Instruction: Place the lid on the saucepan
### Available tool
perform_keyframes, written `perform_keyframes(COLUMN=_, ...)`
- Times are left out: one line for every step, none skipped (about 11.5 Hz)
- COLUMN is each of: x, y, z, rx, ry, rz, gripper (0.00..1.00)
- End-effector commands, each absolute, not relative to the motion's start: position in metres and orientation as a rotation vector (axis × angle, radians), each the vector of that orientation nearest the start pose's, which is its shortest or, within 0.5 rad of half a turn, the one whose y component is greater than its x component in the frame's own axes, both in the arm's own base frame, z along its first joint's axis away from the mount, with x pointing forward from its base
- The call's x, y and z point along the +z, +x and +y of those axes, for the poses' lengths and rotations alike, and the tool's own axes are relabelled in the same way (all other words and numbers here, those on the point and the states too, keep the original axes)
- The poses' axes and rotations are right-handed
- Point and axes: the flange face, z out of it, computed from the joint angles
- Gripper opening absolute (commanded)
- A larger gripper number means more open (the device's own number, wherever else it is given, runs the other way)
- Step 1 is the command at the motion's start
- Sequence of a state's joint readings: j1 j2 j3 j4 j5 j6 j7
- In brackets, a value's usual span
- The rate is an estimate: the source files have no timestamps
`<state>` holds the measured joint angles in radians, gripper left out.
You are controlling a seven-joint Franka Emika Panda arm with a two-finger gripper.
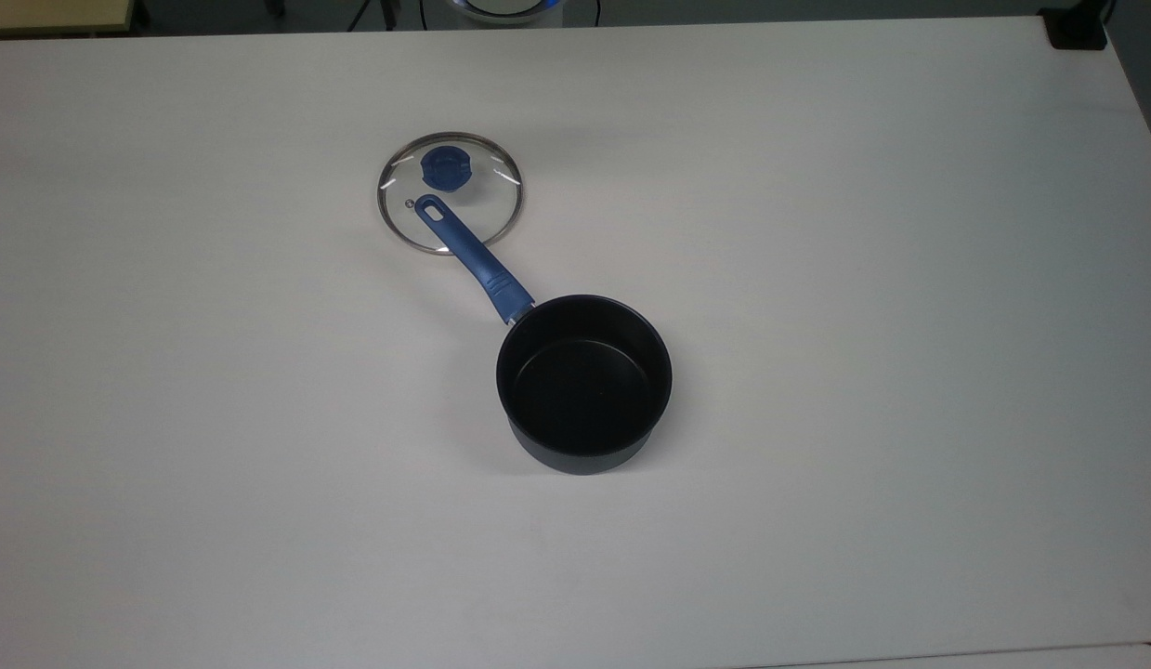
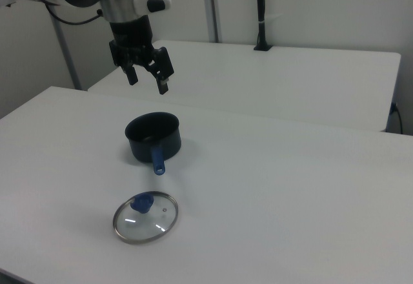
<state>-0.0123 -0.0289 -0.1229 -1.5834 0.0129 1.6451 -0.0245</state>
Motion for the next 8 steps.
perform_keyframes(x=0.643, y=0.5455, z=-0.072, rx=-0.163, ry=-3.102, rz=0.197, gripper=1.0)
perform_keyframes(x=0.6429, y=0.5453, z=-0.072, rx=-0.16, ry=-3.102, rz=0.197, gripper=1.0)
perform_keyframes(x=0.6429, y=0.5453, z=-0.072, rx=-0.16, ry=-3.102, rz=0.197, gripper=1.0)
perform_keyframes(x=0.6427, y=0.5452, z=-0.0718, rx=-0.158, ry=-3.1, rz=0.197, gripper=1.0)
perform_keyframes(x=0.6427, y=0.5452, z=-0.072, rx=-0.158, ry=-3.102, rz=0.197, gripper=1.0)
perform_keyframes(x=0.6427, y=0.5452, z=-0.072, rx=-0.158, ry=-3.102, rz=0.197, gripper=1.0)
perform_keyframes(x=0.6427, y=0.5449, z=-0.0736, rx=-0.158, ry=-3.102, rz=0.195, gripper=1.0)
perform_keyframes(x=0.6425, y=0.5432, z=-0.0759, rx=-0.151, ry=-3.111, rz=0.178, gripper=1.0)
